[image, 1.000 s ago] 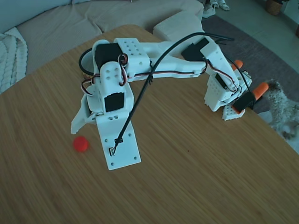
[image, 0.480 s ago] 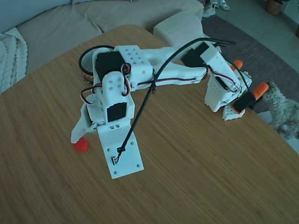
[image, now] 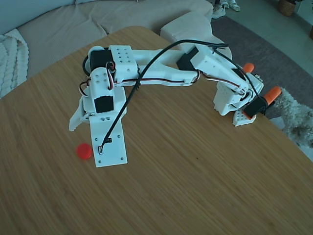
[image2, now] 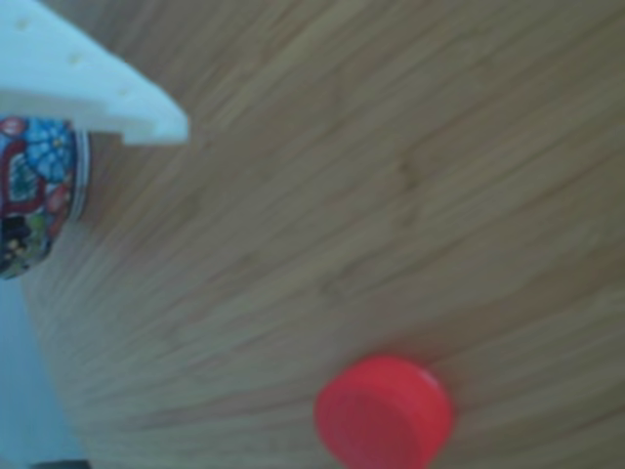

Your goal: Grasp a red cap and put it in the cup.

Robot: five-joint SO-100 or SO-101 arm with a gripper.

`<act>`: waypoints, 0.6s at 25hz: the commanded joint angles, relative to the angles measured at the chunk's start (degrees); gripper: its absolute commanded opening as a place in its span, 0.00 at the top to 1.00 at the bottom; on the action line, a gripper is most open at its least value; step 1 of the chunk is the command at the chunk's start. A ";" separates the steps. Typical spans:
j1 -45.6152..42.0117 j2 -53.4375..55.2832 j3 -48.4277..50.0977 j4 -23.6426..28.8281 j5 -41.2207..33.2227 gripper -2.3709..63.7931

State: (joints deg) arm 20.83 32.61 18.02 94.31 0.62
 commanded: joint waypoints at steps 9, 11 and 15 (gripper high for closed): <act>0.18 0.00 -5.62 3.78 -0.26 0.16; -0.35 0.00 -5.62 3.78 -0.26 0.16; -0.44 -0.26 -5.62 3.25 -0.26 0.16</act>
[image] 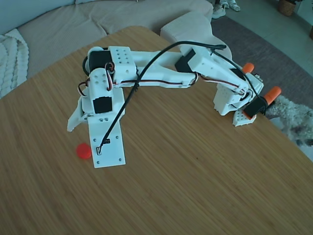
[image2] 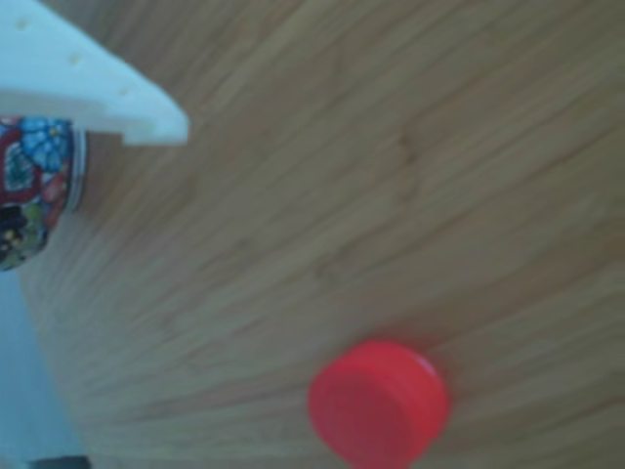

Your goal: Grasp a red cap and put it in the cup.

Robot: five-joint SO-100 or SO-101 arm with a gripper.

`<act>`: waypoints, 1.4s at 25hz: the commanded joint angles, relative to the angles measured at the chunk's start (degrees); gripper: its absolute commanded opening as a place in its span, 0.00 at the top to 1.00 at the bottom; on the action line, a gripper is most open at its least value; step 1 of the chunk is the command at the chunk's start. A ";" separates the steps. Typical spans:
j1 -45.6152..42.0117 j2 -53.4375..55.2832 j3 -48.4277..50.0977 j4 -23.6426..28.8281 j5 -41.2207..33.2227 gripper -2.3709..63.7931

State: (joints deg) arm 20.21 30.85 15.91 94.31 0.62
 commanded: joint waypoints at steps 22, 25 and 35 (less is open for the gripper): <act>0.18 -7.21 -11.07 1.49 -0.18 0.16; 0.18 -7.21 -10.37 1.49 -0.18 0.16; -5.36 -8.70 -11.16 1.49 -0.26 0.16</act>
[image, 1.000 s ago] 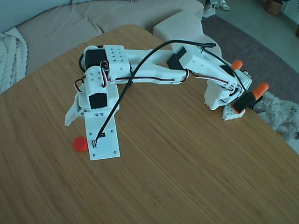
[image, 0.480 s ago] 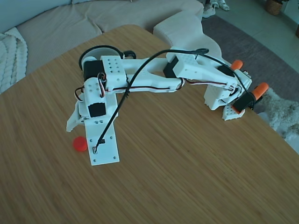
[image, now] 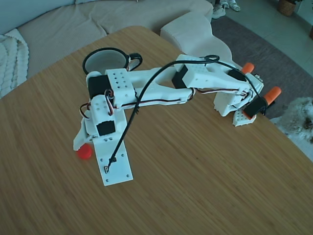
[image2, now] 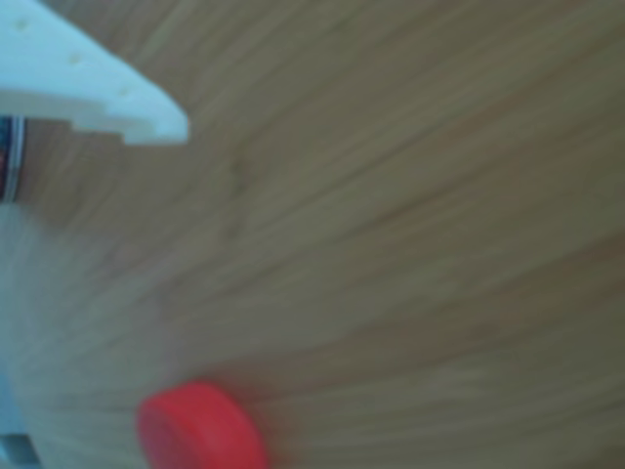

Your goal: Grasp a red cap and put it in the cup.

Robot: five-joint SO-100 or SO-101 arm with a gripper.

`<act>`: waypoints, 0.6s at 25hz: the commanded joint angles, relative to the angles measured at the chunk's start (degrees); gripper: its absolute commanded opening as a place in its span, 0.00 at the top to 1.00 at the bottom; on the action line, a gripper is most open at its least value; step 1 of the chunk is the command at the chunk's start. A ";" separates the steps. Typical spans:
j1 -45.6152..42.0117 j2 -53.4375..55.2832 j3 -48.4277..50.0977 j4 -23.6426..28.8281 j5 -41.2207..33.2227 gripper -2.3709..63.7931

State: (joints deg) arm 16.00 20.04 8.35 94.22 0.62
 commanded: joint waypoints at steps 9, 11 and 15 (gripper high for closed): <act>-2.02 2.37 -3.60 1.58 -0.26 0.16; -1.76 2.37 -3.69 1.58 -0.26 0.16; -1.49 2.29 -5.71 1.67 -0.26 0.16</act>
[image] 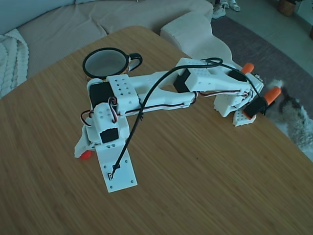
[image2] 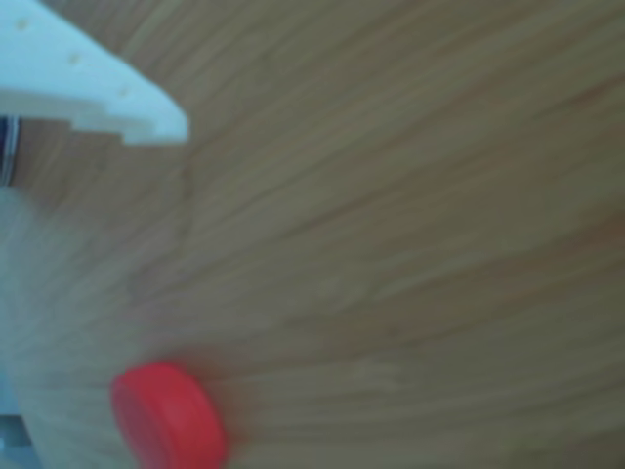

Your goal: Grasp a red cap and put it in the cup.

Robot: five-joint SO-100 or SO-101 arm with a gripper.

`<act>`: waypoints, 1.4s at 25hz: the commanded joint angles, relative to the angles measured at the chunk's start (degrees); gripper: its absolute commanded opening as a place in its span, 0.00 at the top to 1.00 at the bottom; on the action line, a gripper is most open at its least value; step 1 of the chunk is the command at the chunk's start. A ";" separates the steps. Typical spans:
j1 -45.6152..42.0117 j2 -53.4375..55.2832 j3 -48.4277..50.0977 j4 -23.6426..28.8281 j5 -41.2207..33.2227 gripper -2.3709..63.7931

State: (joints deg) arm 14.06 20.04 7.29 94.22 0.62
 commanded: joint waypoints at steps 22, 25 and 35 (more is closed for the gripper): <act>0.53 2.37 -5.71 1.67 -1.32 0.16; 0.53 2.37 -5.71 1.67 -1.32 0.16; 0.53 1.23 -8.88 1.41 -1.32 0.16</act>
State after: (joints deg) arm 14.41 19.95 2.02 94.22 -0.26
